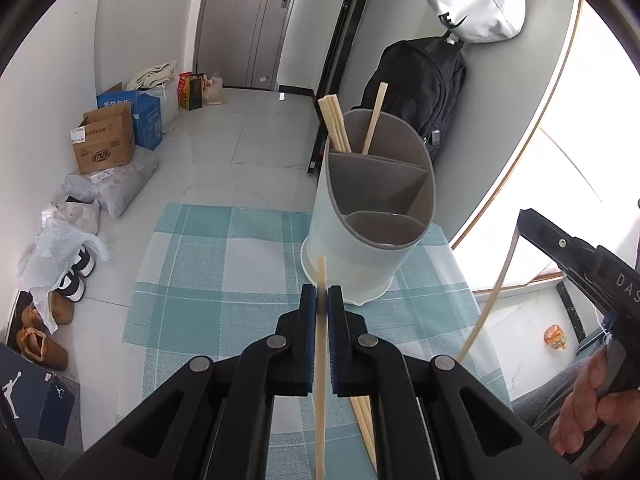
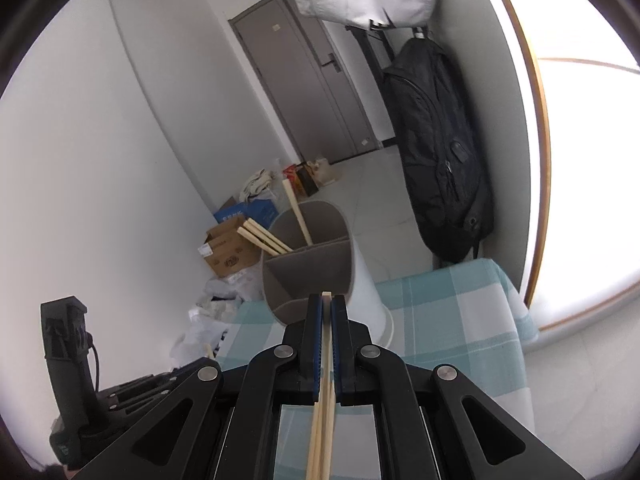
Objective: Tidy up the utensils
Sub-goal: 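Carry the left gripper's chopstick over the holder while the right gripper carries its chopsticks there, then open the left gripper over the holder while the right gripper releases its chopsticks inside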
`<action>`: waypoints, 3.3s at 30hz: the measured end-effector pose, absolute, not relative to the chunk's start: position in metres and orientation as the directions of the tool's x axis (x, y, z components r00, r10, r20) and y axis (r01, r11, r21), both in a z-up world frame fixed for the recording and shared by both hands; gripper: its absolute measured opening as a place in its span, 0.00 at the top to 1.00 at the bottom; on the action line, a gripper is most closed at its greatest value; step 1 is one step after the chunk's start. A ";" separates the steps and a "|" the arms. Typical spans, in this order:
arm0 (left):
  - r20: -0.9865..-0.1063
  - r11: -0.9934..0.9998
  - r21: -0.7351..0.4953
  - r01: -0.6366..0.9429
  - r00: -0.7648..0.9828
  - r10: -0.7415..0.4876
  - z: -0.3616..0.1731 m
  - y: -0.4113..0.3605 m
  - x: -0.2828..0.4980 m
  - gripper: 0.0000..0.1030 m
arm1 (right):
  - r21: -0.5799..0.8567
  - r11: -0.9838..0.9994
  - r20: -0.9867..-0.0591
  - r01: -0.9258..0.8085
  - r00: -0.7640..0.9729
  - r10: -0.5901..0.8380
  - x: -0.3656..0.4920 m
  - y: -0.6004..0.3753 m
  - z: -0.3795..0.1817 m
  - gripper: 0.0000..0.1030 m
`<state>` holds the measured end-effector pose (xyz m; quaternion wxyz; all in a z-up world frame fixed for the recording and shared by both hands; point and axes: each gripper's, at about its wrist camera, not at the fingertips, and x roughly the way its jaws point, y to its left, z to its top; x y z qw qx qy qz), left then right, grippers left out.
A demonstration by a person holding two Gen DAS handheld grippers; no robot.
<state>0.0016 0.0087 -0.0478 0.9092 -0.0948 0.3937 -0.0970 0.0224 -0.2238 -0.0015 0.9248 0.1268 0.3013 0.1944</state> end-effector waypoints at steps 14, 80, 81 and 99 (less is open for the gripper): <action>-0.625 0.939 -0.296 0.177 0.707 -0.330 -0.020 0.012 -0.003 0.99 | 0.331 0.885 -0.491 -0.326 0.741 0.457 0.019 -0.203 0.013 0.96; -0.612 0.915 -0.353 0.195 0.692 -0.383 0.043 0.003 0.136 0.99 | 0.203 0.853 -0.429 -0.481 0.739 0.519 0.193 -0.172 0.065 0.96; -0.614 0.911 -0.361 0.198 0.685 -0.393 0.041 0.003 0.136 0.99 | 0.202 0.848 -0.436 -0.490 0.731 0.526 0.192 -0.170 0.064 0.96; -0.647 0.889 -0.447 0.101 0.649 -0.399 0.050 0.027 0.118 0.50 | 0.407 0.777 -0.461 -0.480 0.626 0.629 0.161 -0.199 0.055 0.57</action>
